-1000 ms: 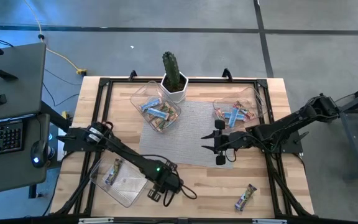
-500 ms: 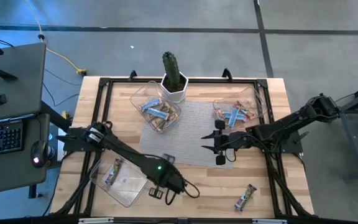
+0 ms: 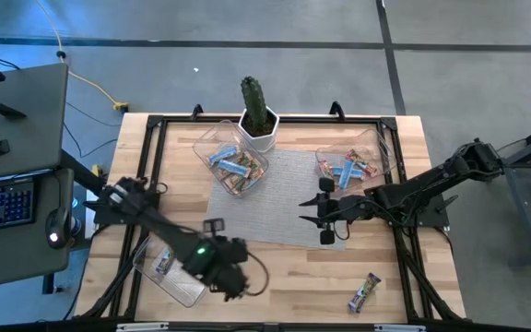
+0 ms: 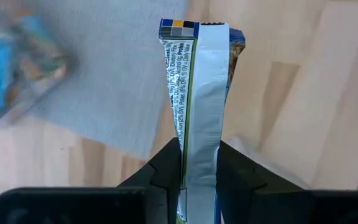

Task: Pick and place Granola Bars by type
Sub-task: Put the blue granola bar into the bottom transparent bin

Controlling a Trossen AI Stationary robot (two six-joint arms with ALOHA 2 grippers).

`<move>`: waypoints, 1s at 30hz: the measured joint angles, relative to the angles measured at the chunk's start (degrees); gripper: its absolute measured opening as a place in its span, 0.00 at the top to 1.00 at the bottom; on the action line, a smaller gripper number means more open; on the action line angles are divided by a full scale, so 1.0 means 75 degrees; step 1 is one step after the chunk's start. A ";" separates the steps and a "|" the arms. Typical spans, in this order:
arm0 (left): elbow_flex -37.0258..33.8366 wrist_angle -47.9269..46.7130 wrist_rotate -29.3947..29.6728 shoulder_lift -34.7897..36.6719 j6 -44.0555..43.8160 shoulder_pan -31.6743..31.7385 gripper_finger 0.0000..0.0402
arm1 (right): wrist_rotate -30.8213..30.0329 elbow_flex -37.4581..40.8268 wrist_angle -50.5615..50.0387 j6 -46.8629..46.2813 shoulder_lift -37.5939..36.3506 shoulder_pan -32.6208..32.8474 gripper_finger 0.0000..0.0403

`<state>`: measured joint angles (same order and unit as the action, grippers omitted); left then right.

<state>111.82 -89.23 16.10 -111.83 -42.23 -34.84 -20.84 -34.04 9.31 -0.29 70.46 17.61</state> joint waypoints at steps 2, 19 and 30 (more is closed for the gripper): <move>-0.0296 -0.0116 0.0242 0.0243 -0.0790 -0.0294 0.81 | 0.0000 0.0000 -0.0029 -0.0046 0.0000 0.0000 0.65; -0.3556 -0.0087 -0.1194 0.1026 -0.7601 -0.2030 0.81 | 0.0000 0.0000 0.0070 -0.0161 0.0000 0.0000 0.65; -0.5124 0.1173 -0.1825 0.1023 -0.8856 -0.2001 0.81 | 0.0000 0.0003 0.0054 -0.0163 0.0000 0.0000 0.65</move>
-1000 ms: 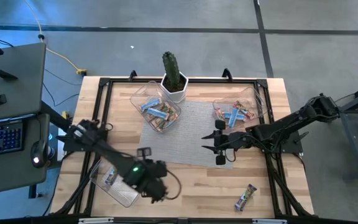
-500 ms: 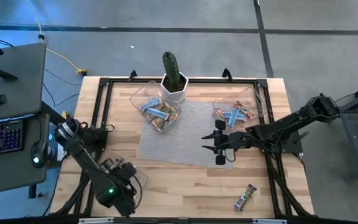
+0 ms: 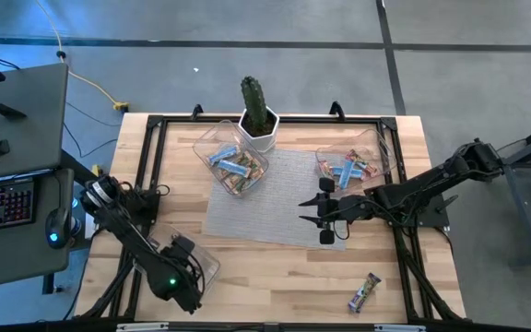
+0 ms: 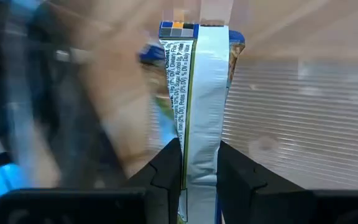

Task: Pick and place Granola Bars by type
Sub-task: Put the blue granola bar into the bottom transparent bin

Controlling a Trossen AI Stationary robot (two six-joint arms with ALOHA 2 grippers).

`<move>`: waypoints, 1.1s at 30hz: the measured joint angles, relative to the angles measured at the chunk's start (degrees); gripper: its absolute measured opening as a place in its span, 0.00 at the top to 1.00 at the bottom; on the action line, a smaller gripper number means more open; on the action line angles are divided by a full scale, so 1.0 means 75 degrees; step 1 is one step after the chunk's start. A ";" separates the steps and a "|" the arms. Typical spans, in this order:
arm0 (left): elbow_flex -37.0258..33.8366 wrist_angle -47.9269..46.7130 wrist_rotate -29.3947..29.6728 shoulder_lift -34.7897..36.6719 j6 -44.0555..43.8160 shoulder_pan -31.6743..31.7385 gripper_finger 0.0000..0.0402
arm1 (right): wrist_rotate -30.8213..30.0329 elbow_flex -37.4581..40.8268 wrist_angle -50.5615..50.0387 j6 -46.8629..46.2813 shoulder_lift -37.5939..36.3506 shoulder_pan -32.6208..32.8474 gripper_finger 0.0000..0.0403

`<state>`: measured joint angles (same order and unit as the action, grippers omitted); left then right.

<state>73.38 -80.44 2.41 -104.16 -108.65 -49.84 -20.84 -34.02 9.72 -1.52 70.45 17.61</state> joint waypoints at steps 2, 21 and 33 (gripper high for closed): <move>-0.0247 0.0473 -0.0066 -0.0006 0.0025 0.0000 0.81 | 0.0000 0.0000 0.0000 0.0001 -0.0001 0.0001 0.65; -0.0223 0.0624 -0.0002 -0.0006 0.1113 0.0394 0.48 | 0.0119 0.0009 0.0220 0.1491 0.0000 0.0002 0.65; 0.1599 -0.1120 0.2878 0.0381 0.2541 0.1519 0.48 | 0.0767 0.0009 -0.0182 0.1941 -0.0003 0.0147 0.61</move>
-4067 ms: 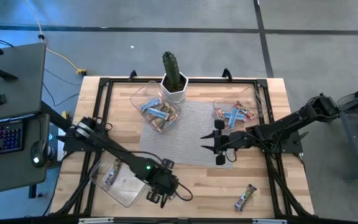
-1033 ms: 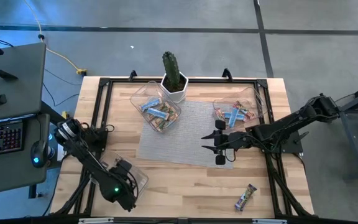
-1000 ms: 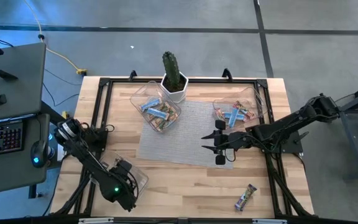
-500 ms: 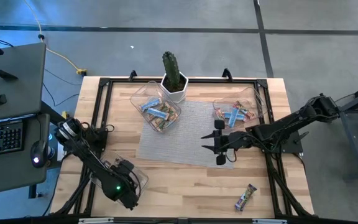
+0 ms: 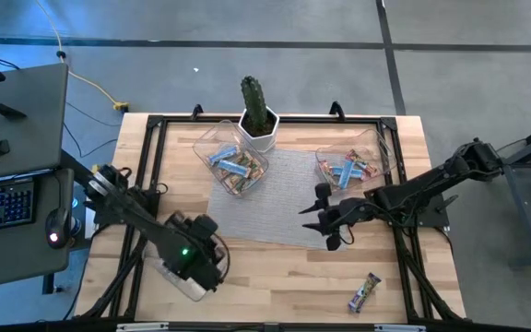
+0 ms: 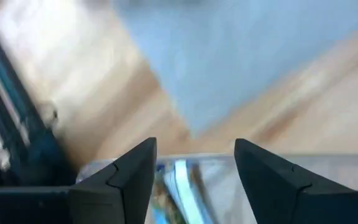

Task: Pick and place Granola Bars by type
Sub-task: Put the blue granola bar into the bottom transparent bin

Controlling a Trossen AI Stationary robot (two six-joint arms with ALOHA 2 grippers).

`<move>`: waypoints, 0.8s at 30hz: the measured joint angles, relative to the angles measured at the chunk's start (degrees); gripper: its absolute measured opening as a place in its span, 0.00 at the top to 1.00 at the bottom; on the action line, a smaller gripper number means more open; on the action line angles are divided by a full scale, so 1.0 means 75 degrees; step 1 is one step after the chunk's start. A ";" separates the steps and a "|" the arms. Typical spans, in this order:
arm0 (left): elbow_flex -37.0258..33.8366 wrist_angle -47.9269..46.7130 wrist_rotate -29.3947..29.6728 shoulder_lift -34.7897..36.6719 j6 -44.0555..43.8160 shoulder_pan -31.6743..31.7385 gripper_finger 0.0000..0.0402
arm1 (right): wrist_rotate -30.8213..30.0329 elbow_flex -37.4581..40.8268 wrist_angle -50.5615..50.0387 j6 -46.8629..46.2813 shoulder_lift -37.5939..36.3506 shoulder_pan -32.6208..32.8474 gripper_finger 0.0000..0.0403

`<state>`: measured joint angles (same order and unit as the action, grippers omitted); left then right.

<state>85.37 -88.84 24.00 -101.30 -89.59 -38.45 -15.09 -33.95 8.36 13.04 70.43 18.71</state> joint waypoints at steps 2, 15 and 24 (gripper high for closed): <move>0.0119 -0.0169 0.0784 0.0076 0.0099 0.0154 0.48 | -0.0121 0.0000 -0.0217 0.0161 0.0009 0.0106 0.58; 0.0708 -0.0158 0.1428 0.0201 0.2091 0.1576 0.48 | 0.0876 -0.0009 -0.1761 -0.0698 -0.0044 0.1472 0.54; 0.0914 -0.0157 0.1990 0.0202 0.2838 0.2239 0.48 | 0.2918 -0.0009 -0.3102 -0.3137 -0.0044 0.3407 0.59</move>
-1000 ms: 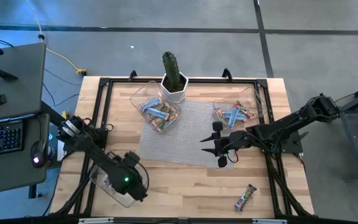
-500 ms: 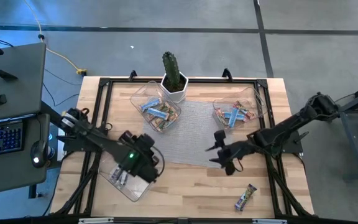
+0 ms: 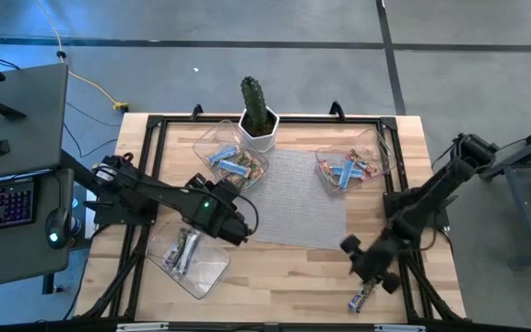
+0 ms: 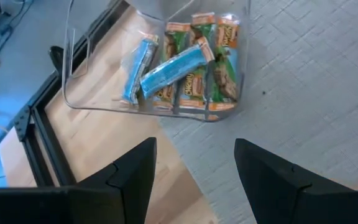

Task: Pick and place Granola Bars by type
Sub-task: Put the blue granola bar into the bottom transparent bin

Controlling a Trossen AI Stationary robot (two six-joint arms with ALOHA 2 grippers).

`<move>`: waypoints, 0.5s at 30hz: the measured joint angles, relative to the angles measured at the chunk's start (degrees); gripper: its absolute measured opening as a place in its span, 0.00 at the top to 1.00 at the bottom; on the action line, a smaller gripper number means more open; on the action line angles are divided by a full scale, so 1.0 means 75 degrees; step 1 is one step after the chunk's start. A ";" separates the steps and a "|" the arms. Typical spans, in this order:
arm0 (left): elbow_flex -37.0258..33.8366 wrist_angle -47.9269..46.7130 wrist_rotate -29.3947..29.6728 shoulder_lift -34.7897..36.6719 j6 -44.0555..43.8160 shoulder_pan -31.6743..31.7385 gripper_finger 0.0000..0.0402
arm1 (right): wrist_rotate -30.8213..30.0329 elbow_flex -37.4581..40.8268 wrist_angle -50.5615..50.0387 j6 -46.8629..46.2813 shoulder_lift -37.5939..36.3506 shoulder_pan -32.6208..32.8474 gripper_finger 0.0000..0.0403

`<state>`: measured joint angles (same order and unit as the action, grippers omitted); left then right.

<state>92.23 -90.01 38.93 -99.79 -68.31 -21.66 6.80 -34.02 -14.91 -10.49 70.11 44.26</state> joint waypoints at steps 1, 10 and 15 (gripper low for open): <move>0.0000 0.0002 -0.0001 0.0000 0.0007 0.0056 0.48 | -0.0017 0.0000 -0.0001 -0.0040 0.0000 0.0242 0.59; -0.0003 0.0011 0.0041 0.0000 -0.0063 0.0200 0.48 | -0.0961 0.0000 0.0074 -0.0177 0.0777 0.1987 0.58; -0.0003 0.0010 0.0027 0.0000 -0.0123 0.0188 0.48 | -0.1380 0.0000 0.0538 -0.0145 0.1563 0.2373 0.58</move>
<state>92.20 -89.94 39.13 -99.79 -69.23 -20.25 -3.55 -34.02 -10.88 -11.57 81.83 62.06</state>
